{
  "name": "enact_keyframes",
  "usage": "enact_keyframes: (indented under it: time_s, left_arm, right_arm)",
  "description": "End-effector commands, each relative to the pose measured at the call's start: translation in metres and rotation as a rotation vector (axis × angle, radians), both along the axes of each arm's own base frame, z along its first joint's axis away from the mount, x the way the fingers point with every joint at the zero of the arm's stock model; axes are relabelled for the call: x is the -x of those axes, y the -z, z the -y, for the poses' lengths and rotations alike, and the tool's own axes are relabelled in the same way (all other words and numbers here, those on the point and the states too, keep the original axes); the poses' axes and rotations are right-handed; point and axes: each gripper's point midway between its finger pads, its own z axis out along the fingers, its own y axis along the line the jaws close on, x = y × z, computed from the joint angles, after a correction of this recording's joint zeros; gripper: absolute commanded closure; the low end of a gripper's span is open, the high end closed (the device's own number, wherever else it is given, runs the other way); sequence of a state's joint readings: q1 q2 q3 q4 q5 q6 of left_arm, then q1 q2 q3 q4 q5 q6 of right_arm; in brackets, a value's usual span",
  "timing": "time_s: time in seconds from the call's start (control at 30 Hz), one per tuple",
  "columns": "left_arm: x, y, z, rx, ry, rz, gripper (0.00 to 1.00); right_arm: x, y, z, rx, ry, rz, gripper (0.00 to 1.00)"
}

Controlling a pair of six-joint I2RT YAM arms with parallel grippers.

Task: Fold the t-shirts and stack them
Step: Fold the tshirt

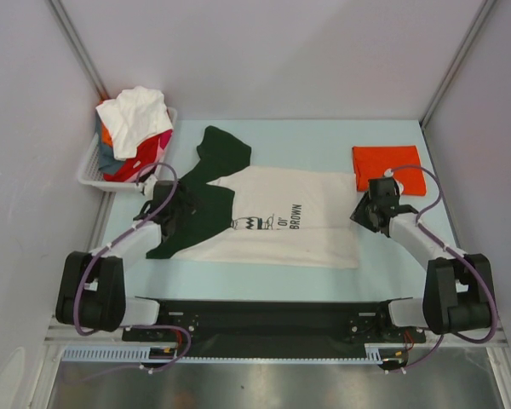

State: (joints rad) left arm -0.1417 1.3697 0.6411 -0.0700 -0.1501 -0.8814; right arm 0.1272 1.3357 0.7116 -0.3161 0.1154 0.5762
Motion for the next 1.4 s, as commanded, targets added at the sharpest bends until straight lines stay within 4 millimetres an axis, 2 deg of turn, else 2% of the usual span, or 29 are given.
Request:
enact_keyframes:
  time_s: [0.0,0.1,0.13,0.17,0.23,0.27,0.33,0.37,0.4,0.43,0.47,0.53,0.57,0.6,0.7,0.73,0.77,0.83,0.87,0.9,0.93,0.97,1.0,1.03,1.07,1.1,1.17,1.23,1.37]
  left_arm:
    - [-0.015,-0.045,0.000,-0.049,-0.019,0.131,0.00]
    - [-0.029,-0.062,0.005,-0.045,-0.012,0.170,0.00]
    - [-0.034,-0.065,0.006,-0.048,-0.010,0.176,0.00]
    - [-0.047,-0.081,0.010,-0.042,0.002,0.214,0.00]
    - [-0.061,-0.082,0.015,-0.070,0.053,0.212,0.00]
    - [-0.075,-0.099,0.019,-0.066,0.062,0.244,0.00]
    - [-0.092,-0.091,0.023,-0.083,0.083,0.222,0.00]
    - [-0.110,-0.107,0.026,-0.079,0.090,0.257,0.00]
    - [-0.119,-0.108,0.031,-0.082,0.120,0.258,0.00]
    - [-0.130,-0.091,0.035,-0.085,0.143,0.218,0.00]
    - [-0.149,-0.111,0.039,-0.087,0.162,0.261,0.00]
    - [-0.178,-0.114,0.047,-0.077,0.184,0.264,0.00]
    - [-0.185,-0.113,0.049,-0.082,0.197,0.259,0.00]
    - [-0.193,-0.113,0.051,-0.081,0.205,0.256,0.00]
    - [-0.224,-0.118,0.052,-0.108,0.209,0.268,0.00]
    - [-0.236,-0.133,0.050,-0.119,0.199,0.297,0.00]
    - [-0.245,-0.117,0.048,-0.133,0.200,0.270,0.00]
    - [-0.258,-0.113,0.043,-0.152,0.189,0.262,0.00]
    - [-0.267,-0.125,0.042,-0.156,0.188,0.292,0.00]
    - [-0.274,-0.108,0.042,-0.157,0.195,0.270,0.00]
    - [-0.280,-0.106,0.037,-0.157,0.191,0.272,0.00]
    - [-0.289,-0.117,0.041,-0.135,0.212,0.302,0.00]
    - [-0.297,-0.095,0.042,-0.122,0.222,0.274,0.00]
    - [-0.303,-0.091,0.038,-0.110,0.221,0.269,0.00]
    - [-0.311,-0.100,0.041,-0.089,0.235,0.276,0.00]
    - [-0.316,-0.078,0.040,-0.085,0.238,0.240,0.00]
    - [-0.326,-0.082,0.037,-0.085,0.232,0.245,0.00]
    - [-0.331,-0.069,0.035,-0.085,0.229,0.234,0.00]
    - [-0.335,-0.063,0.030,-0.094,0.206,0.230,0.00]
  right_arm:
    - [-0.035,-0.053,-0.004,0.029,0.000,0.160,0.57]
    - [-0.062,-0.073,-0.011,0.015,-0.011,0.242,0.57]
    - [-0.068,-0.068,-0.012,0.016,-0.011,0.237,0.58]
    - [-0.074,-0.069,-0.012,0.017,-0.008,0.245,0.58]
    - [-0.095,-0.072,-0.011,0.027,0.008,0.264,0.59]
    - [-0.102,-0.072,-0.009,0.033,0.016,0.257,0.59]
    - [-0.114,-0.071,-0.004,0.042,0.030,0.254,0.59]
    - [-0.128,-0.069,-0.005,0.045,0.030,0.251,0.58]
    - [-0.135,-0.069,-0.005,0.046,0.032,0.255,0.57]
    - [-0.141,-0.066,-0.003,0.053,0.029,0.250,0.56]
    - [-0.154,-0.063,-0.004,0.052,0.027,0.251,0.54]
    - [-0.168,-0.058,-0.004,0.037,0.019,0.238,0.53]
    - [-0.182,-0.068,-0.005,0.030,0.015,0.258,0.53]
    - [-0.187,-0.048,-0.004,0.037,0.022,0.207,0.53]
    - [-0.205,-0.034,-0.001,0.059,0.023,0.172,0.53]
    - [-0.207,-0.029,0.000,0.071,0.019,0.158,0.53]
    - [-0.210,-0.025,0.000,0.079,0.015,0.150,0.53]
    - [-0.216,-0.015,0.002,0.100,0.006,0.131,0.52]
    - [-0.217,-0.011,0.004,0.108,0.005,0.119,0.51]
    - [-0.218,-0.007,0.008,0.129,0.016,0.108,0.51]
    - [-0.220,-0.001,0.010,0.142,0.017,0.094,0.51]
    - [-0.219,0.003,0.011,0.156,0.011,0.084,0.51]
    - [-0.219,0.006,0.016,0.168,0.020,0.076,0.51]
    - [-0.217,0.009,0.019,0.172,0.023,0.064,0.51]
    - [-0.217,0.016,0.019,0.169,0.017,0.054,0.51]
    - [-0.217,0.017,0.017,0.157,0.009,0.053,0.51]
    - [-0.217,0.022,0.016,0.145,0.004,0.046,0.51]
    - [-0.217,0.026,0.012,0.128,-0.011,0.041,0.51]
    - [-0.218,0.029,0.007,0.119,-0.037,0.032,0.54]
